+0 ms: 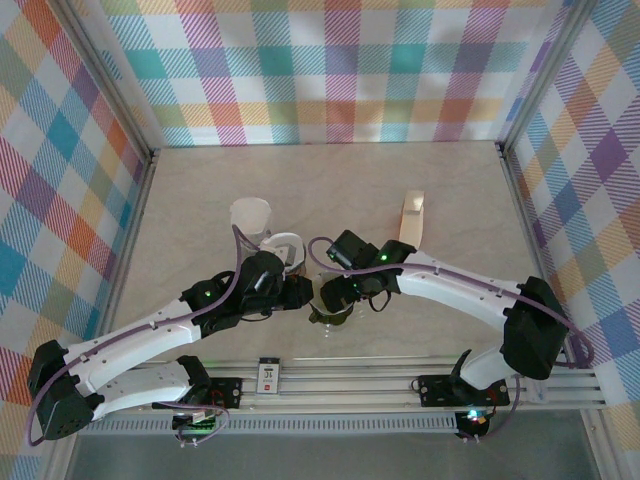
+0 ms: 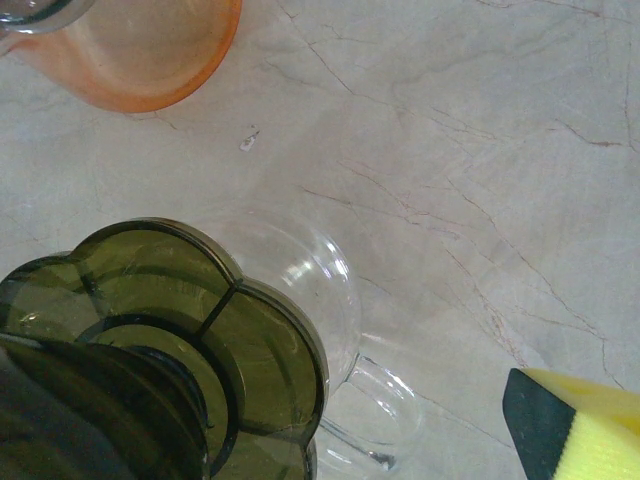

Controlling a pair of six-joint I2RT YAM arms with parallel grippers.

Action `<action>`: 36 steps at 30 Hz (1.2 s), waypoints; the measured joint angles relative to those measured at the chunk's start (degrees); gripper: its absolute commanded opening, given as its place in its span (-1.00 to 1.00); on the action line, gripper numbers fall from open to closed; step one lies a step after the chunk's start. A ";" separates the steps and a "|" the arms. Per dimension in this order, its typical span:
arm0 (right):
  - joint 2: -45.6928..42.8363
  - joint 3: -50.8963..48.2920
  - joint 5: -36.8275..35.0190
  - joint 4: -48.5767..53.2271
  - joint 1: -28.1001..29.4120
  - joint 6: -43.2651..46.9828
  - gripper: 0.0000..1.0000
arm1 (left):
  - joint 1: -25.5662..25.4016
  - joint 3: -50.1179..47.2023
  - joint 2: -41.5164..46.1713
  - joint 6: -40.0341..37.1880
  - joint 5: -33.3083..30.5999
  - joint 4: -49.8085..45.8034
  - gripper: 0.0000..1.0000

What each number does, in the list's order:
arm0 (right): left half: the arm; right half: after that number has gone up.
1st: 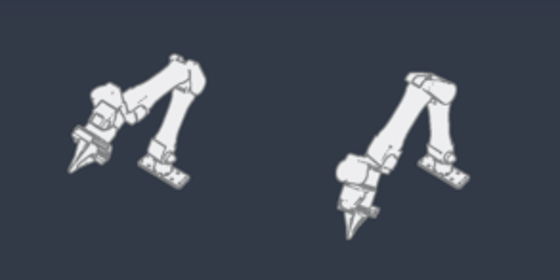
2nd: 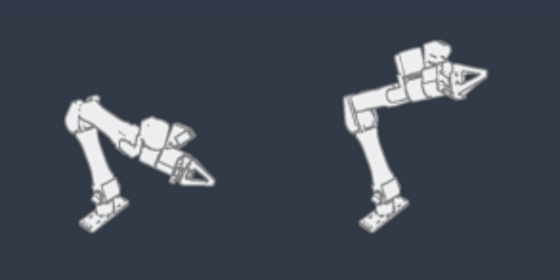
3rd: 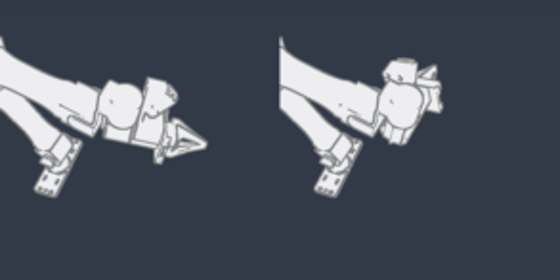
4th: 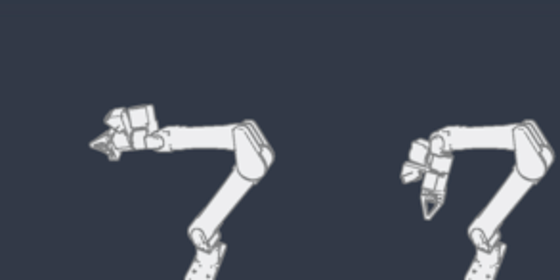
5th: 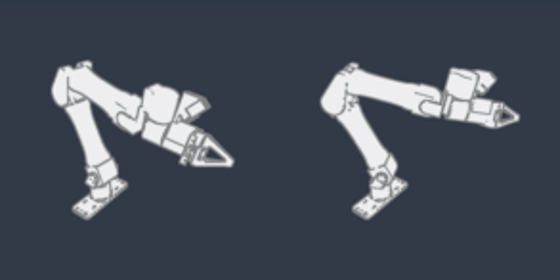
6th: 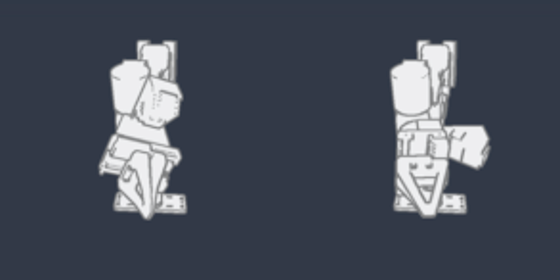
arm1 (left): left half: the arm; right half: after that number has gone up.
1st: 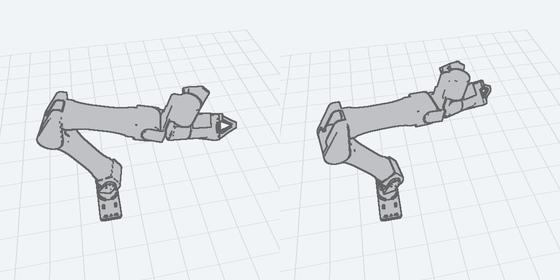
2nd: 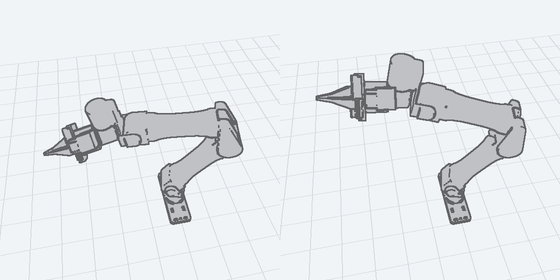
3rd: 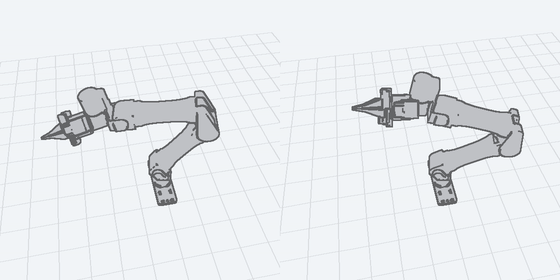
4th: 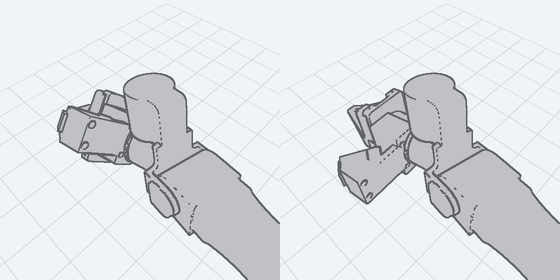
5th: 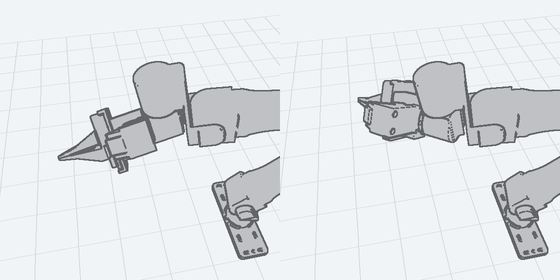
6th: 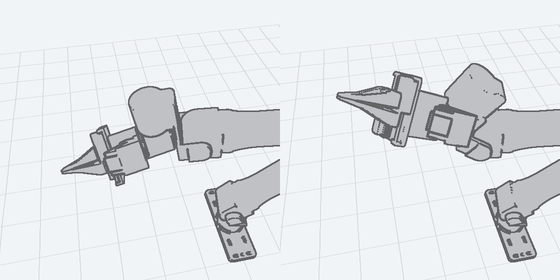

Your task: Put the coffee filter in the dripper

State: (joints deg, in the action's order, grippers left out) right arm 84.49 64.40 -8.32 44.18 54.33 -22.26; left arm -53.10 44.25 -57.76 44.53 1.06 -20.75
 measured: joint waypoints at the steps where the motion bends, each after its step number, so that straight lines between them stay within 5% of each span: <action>1: -0.22 0.00 -0.02 -0.04 0.00 0.02 0.90 | 0.00 0.00 0.00 -0.02 0.00 0.00 -0.64; 12: -15.15 -3.41 -1.53 -5.92 0.00 0.46 0.93 | 0.00 -0.31 0.00 0.04 0.00 0.15 -0.55; 26: -18.01 -5.35 -4.87 -7.32 0.00 0.20 0.93 | 0.00 -0.31 0.20 0.87 -0.07 0.13 -0.16; 31: -21.11 -5.51 -6.40 -7.48 0.00 0.20 0.93 | 0.00 -0.31 1.49 0.92 -0.24 0.00 0.09; 36: -24.94 -6.67 -8.11 -9.16 0.00 0.13 0.94 | 0.00 -0.31 3.85 0.96 -1.25 -0.31 0.55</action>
State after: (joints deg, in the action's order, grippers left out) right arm 59.55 57.74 -16.43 35.03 54.33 -22.13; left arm -53.10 43.94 -53.91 45.50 -0.19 -21.06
